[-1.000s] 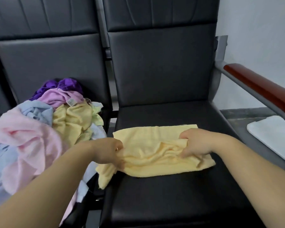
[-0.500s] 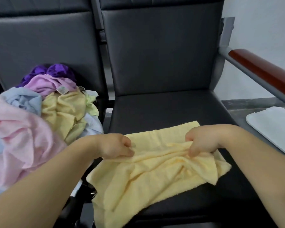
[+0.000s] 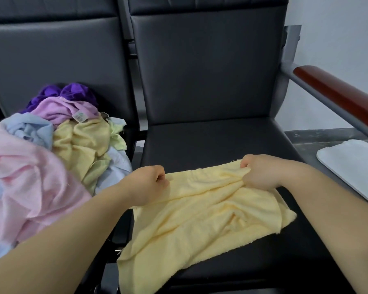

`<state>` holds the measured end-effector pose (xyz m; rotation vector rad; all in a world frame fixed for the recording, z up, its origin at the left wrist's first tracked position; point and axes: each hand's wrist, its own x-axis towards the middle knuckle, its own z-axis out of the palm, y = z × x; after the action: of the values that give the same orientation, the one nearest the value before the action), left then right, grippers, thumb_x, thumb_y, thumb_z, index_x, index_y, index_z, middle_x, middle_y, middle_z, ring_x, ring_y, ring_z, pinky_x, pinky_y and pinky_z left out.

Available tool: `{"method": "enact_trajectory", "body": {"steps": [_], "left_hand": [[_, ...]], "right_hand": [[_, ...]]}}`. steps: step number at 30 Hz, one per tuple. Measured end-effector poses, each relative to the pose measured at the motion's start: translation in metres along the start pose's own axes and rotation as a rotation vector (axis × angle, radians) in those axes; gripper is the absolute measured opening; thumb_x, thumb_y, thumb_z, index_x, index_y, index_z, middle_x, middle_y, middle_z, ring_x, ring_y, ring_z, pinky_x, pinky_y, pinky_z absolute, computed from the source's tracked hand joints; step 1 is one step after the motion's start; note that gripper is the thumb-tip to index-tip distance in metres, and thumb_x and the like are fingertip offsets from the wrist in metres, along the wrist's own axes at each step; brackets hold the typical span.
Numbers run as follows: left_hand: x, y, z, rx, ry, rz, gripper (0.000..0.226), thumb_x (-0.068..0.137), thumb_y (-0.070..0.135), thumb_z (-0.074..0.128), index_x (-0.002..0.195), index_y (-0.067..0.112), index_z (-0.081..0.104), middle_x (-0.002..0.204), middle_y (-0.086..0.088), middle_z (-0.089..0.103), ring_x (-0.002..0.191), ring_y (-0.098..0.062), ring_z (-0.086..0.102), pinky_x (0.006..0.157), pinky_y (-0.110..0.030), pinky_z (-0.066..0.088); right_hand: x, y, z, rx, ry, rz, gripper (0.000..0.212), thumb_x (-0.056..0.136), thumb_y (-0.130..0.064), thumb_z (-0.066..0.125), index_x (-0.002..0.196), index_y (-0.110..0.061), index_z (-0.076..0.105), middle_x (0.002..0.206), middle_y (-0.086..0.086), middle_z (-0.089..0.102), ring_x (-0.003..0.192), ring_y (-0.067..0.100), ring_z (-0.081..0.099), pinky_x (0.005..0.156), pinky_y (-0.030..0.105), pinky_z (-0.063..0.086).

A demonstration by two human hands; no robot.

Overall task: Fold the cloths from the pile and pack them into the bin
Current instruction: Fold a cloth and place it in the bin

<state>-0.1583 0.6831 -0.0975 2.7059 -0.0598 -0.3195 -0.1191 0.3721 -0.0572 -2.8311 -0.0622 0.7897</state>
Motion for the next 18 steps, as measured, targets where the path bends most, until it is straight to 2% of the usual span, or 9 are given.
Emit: {"method": "enact_trajectory", "body": {"steps": [2, 4, 5, 8, 10, 12, 14, 18], "left_hand": [[0.002, 0.0, 0.002, 0.018, 0.004, -0.003, 0.022, 0.1, 0.034, 0.048, 0.089, 0.016, 0.053, 0.076, 0.001, 0.058, 0.064, -0.014, 0.047, 0.06, -0.031, 0.041], [0.003, 0.0, 0.002, 0.031, 0.008, 0.004, 0.02, 0.099, 0.035, 0.049, 0.089, 0.018, 0.052, 0.079, -0.001, 0.061, 0.063, -0.014, 0.048, 0.06, -0.032, 0.043], [0.003, 0.0, 0.002, 0.026, 0.0, 0.008, 0.02, 0.098, 0.037, 0.052, 0.088, 0.02, 0.052, 0.081, -0.001, 0.063, 0.063, -0.014, 0.05, 0.06, -0.032, 0.045], [0.002, -0.001, -0.003, 0.015, -0.062, 0.022, 0.02, 0.089, 0.044, 0.068, 0.087, 0.027, 0.057, 0.083, 0.007, 0.066, 0.07, -0.01, 0.06, 0.064, -0.025, 0.05], [0.002, -0.002, -0.008, 0.036, -0.093, 0.029, 0.015, 0.085, 0.04, 0.072, 0.086, 0.029, 0.062, 0.083, 0.012, 0.066, 0.075, -0.004, 0.062, 0.063, -0.016, 0.045], [0.003, -0.004, -0.012, 0.048, -0.1, 0.026, 0.01, 0.086, 0.035, 0.073, 0.085, 0.027, 0.066, 0.079, 0.013, 0.066, 0.072, -0.001, 0.06, 0.058, -0.009, 0.041], [0.004, -0.007, -0.014, 0.053, -0.096, 0.017, 0.009, 0.089, 0.032, 0.071, 0.084, 0.025, 0.067, 0.076, 0.012, 0.066, 0.068, -0.001, 0.059, 0.054, -0.009, 0.04], [0.007, -0.011, -0.015, 0.071, -0.066, 0.012, 0.015, 0.099, 0.028, 0.056, 0.085, 0.023, 0.058, 0.077, 0.008, 0.06, 0.066, -0.006, 0.052, 0.058, -0.018, 0.037]], "right_hand": [[-0.001, -0.005, -0.001, 0.085, -0.005, -0.005, 0.038, 0.091, -0.046, 0.063, 0.121, -0.023, 0.064, 0.116, 0.003, 0.065, 0.102, 0.022, 0.065, 0.095, 0.043, 0.056], [-0.001, -0.009, -0.001, 0.125, 0.042, 0.002, 0.048, 0.094, -0.057, 0.062, 0.113, -0.015, 0.071, 0.114, 0.008, 0.07, 0.104, 0.025, 0.067, 0.096, 0.044, 0.056], [0.001, -0.01, 0.002, 0.123, 0.09, 0.004, 0.044, 0.096, -0.054, 0.061, 0.11, -0.013, 0.072, 0.113, 0.008, 0.072, 0.103, 0.026, 0.068, 0.094, 0.044, 0.057], [0.013, -0.003, 0.008, 0.113, 0.256, 0.021, 0.016, 0.092, -0.017, 0.063, 0.104, -0.017, 0.074, 0.115, 0.006, 0.071, 0.103, 0.028, 0.068, 0.088, 0.045, 0.06], [0.019, 0.003, 0.009, 0.163, 0.317, 0.035, 0.027, 0.087, -0.005, 0.062, 0.096, -0.029, 0.07, 0.11, -0.005, 0.065, 0.098, 0.021, 0.064, 0.081, 0.039, 0.06], [0.026, 0.008, 0.009, 0.217, 0.364, 0.038, 0.032, 0.084, -0.002, 0.063, 0.094, -0.032, 0.068, 0.103, -0.01, 0.063, 0.093, 0.017, 0.062, 0.076, 0.035, 0.058], [0.034, 0.011, 0.01, 0.261, 0.396, 0.061, 0.025, 0.084, -0.005, 0.066, 0.095, -0.028, 0.07, 0.1, -0.009, 0.065, 0.091, 0.017, 0.063, 0.073, 0.033, 0.057], [0.043, 0.013, 0.015, 0.254, 0.407, 0.081, 0.014, 0.086, -0.012, 0.068, 0.083, -0.026, 0.066, 0.094, -0.005, 0.066, 0.085, 0.017, 0.062, 0.064, 0.031, 0.05]]}}
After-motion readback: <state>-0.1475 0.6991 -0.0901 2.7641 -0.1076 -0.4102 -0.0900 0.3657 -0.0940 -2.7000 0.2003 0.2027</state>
